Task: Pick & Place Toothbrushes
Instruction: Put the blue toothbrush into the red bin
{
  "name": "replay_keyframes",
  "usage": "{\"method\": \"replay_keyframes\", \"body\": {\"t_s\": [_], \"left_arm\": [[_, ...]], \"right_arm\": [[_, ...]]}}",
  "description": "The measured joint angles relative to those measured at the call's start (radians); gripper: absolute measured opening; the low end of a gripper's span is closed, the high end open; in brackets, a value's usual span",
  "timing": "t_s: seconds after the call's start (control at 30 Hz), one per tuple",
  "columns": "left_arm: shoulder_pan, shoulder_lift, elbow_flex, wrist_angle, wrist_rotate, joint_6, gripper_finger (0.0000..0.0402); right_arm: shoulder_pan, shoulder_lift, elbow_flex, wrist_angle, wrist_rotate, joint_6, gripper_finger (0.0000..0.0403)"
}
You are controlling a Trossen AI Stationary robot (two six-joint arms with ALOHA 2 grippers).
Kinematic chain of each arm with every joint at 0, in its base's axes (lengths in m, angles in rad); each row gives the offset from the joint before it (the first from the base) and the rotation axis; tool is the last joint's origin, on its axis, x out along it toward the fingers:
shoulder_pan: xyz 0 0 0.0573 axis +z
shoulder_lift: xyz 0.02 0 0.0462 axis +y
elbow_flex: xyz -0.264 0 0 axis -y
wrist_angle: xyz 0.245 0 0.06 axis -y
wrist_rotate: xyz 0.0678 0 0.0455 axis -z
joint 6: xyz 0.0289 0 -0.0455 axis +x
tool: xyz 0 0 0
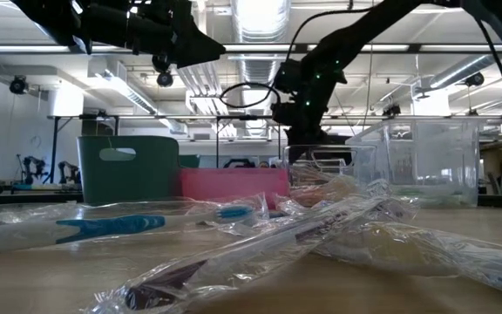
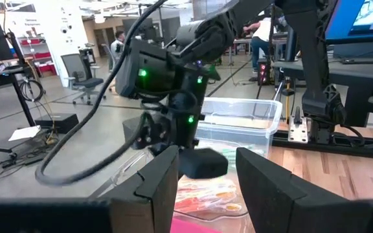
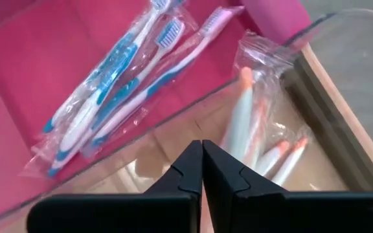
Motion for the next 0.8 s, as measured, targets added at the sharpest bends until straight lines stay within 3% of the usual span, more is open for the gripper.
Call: {"method": "replay_keyframes", "body": {"t_s": [0.2, 0.33, 0.43, 0.8], "left_arm": [[0.0, 0.0, 0.0, 0.0, 0.0, 0.0, 0.0161], [0.0, 0.0, 0.0, 0.0, 0.0, 0.0, 0.0161], [0.0, 0.0, 0.0, 0.0, 0.0, 0.0, 0.0161], [0.0, 0.0, 0.0, -0.02, 0.0, 0.0, 0.0161]], "right_arm": [[-0.006, 0.02, 0.0, 0.029, 0.057, 0.01, 0.0008], [-0.005, 0.004, 0.0, 0.029, 0.15, 0.011, 0.0008], [-0.005, -0.025, 0.0, 0.029, 0.139, 0.02, 0.0008], [0.084, -0.349, 0.001, -0.01, 0.122, 0.076, 0.0008]]}}
